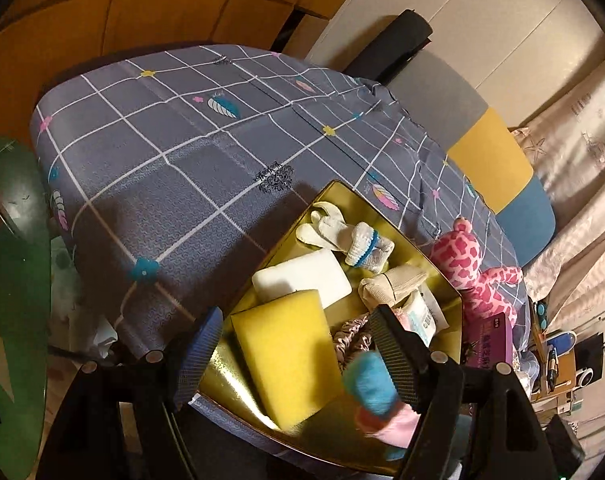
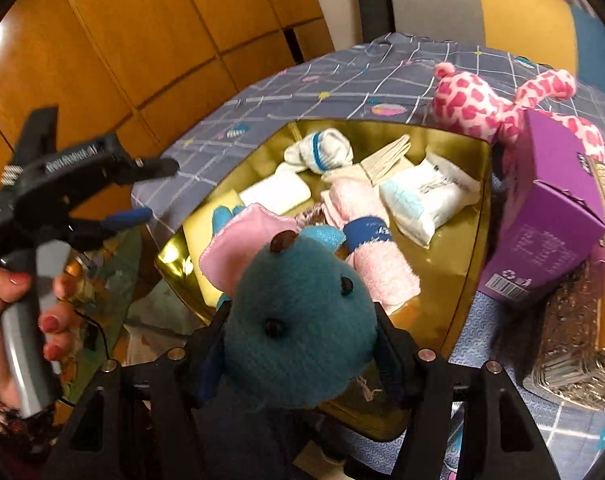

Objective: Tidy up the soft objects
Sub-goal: 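Lower the blue plush into the gold tray and open the right tool, then move the right tool to the black beaded hair braid and grasp it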

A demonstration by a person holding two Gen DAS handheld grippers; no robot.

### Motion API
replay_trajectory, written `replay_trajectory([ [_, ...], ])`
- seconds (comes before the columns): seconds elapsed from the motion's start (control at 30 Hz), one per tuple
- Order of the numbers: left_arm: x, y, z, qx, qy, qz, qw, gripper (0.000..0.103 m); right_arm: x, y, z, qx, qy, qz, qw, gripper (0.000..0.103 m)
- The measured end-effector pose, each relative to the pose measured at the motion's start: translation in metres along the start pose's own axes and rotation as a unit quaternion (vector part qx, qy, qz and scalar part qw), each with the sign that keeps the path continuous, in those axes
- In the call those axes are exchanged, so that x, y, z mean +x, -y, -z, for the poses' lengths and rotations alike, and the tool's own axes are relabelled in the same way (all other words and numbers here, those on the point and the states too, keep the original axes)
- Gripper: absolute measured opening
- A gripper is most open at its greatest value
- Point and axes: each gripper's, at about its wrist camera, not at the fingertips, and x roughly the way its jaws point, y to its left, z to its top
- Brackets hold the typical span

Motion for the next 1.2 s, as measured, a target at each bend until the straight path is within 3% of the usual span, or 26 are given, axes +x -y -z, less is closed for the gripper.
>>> replay_trajectory([
  [0.13,0.001,-0.004,0.001,-0.006,-0.003,0.002,1.0,0.077,0.013,-0.003,0.001,-0.014,-0.021,0.012,1.0,0.071],
  [0.3,0.002,-0.006,0.003,-0.004,-0.006,0.002,1.0,0.077,0.013,0.002,0.001,-0.005,-0.021,0.009,1.0,0.084],
  [0.83,0.011,0.02,0.02,0.039,-0.028,0.028,0.9984,0.077,-0.026,0.021,0.005,0.026,0.024,0.028,0.999,0.084],
  [1.03,0.011,0.049,0.03,0.089,-0.036,0.068,0.9931,0.077,-0.051,0.027,0.006,0.032,0.063,0.036,0.997,0.083],
  [1.2,0.008,0.083,0.044,0.144,-0.043,0.108,0.9828,0.077,-0.089,0.048,0.007,0.055,0.115,0.046,0.991,0.083],
])
